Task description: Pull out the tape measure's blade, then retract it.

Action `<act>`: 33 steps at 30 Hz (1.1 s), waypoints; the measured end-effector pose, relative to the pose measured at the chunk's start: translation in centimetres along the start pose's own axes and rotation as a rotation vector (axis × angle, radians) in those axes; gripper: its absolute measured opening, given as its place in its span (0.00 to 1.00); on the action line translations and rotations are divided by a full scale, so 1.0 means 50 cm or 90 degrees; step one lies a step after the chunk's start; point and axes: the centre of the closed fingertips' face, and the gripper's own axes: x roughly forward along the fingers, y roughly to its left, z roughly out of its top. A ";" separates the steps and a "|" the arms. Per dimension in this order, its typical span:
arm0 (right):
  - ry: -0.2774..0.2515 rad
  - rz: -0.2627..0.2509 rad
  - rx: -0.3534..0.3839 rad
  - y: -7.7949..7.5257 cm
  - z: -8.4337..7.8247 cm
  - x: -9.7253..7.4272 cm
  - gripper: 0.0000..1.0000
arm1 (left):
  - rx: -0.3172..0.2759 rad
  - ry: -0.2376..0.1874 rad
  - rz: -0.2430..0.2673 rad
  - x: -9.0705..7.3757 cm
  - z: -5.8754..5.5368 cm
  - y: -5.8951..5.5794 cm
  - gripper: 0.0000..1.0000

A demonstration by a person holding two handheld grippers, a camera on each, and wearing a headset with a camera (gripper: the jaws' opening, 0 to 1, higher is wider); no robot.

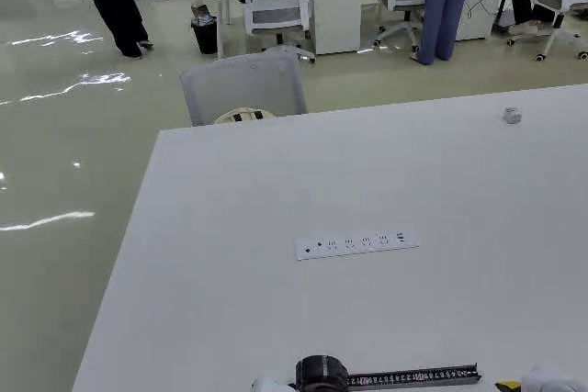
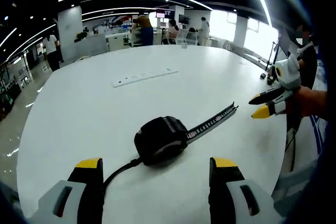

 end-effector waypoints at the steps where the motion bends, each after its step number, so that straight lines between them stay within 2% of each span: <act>1: -0.002 -0.003 0.001 0.003 -0.001 -0.003 0.53 | -0.004 -0.002 0.000 -0.005 -0.001 -0.003 0.80; 8: -0.005 -0.010 0.022 0.014 -0.011 -0.013 0.56 | -0.020 -0.007 0.009 -0.023 -0.012 -0.013 0.82; 11: -0.004 -0.018 0.030 0.022 -0.022 -0.020 0.56 | -0.047 -0.009 0.014 -0.033 -0.018 -0.013 0.85; 19: -0.007 -0.024 0.049 0.040 -0.044 -0.037 0.58 | -0.066 -0.015 0.025 -0.056 -0.027 -0.018 0.86; 24: -0.011 -0.042 0.061 0.042 -0.045 -0.055 0.64 | -0.093 -0.012 0.037 -0.068 -0.036 -0.016 0.88; 33: -0.019 -0.049 0.066 0.057 -0.045 -0.074 0.69 | -0.105 -0.011 0.053 -0.081 -0.040 -0.017 0.89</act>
